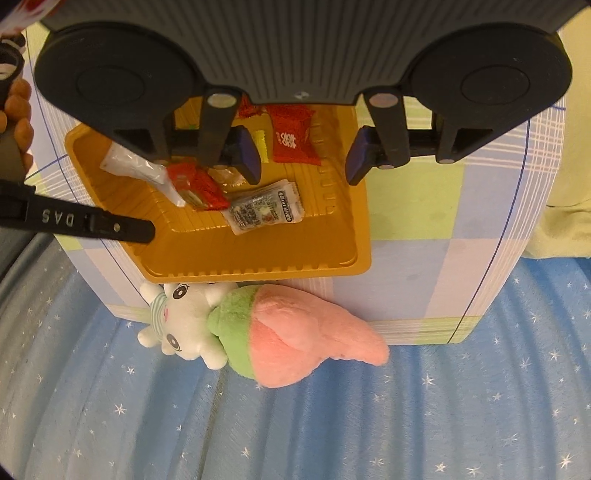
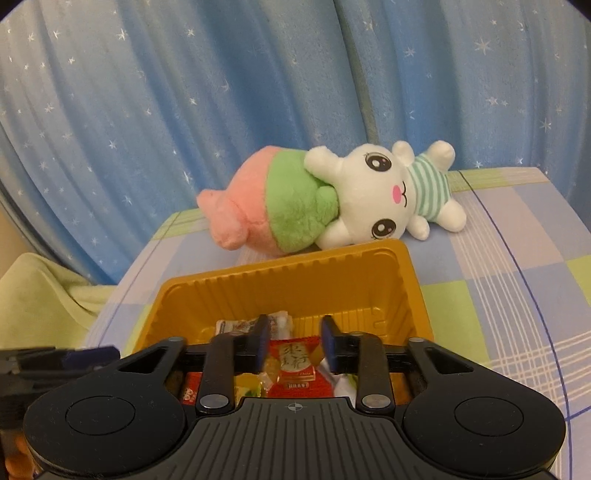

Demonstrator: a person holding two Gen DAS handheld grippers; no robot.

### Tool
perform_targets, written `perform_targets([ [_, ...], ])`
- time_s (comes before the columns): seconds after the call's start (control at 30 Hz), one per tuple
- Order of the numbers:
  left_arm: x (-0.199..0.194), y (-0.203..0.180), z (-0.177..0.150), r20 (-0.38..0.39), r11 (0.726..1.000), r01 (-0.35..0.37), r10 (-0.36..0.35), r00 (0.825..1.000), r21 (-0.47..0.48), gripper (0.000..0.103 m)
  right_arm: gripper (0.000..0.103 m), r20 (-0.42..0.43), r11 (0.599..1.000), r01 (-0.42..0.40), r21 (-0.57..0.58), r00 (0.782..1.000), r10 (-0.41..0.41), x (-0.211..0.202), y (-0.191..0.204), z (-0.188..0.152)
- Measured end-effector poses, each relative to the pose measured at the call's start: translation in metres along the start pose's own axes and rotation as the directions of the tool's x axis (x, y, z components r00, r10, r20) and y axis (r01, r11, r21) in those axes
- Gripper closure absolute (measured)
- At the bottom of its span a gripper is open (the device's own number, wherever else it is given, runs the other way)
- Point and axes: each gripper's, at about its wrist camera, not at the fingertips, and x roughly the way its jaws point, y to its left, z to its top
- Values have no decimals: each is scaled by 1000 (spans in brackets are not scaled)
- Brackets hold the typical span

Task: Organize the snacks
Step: 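Open both tools to drop the red packet and clear candy into the tray, then move both open tools back toward the two red candy packets on the bed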

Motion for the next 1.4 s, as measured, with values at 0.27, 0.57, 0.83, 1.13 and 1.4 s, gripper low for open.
perform_targets([
  [0.27,-22,1,-11,19,1000,-2,2,1000,-15,48,38,36,1000,-6,-7,999,6,-19,9,-4],
  [0.57,-55,-1,-23,45,999,6,-5,999,-33,42,33,44,1000,-7,0,999,7,-51,15,-17],
  [0.83,-89,-7,-49,54,999,22,-21,998,-23,37,26,41,1000,-5,17,999,4,-90,20,-45],
  [1.13,-125,-1,-90,43,1000,5,-4,999,-31,34,26,-33,999,-19,35,999,20,-125,34,-98],
  [1.4,-141,5,-137,-13,999,-4,4,1000,-50,29,26,-166,1000,-24,6,986,25,-133,49,-157],
])
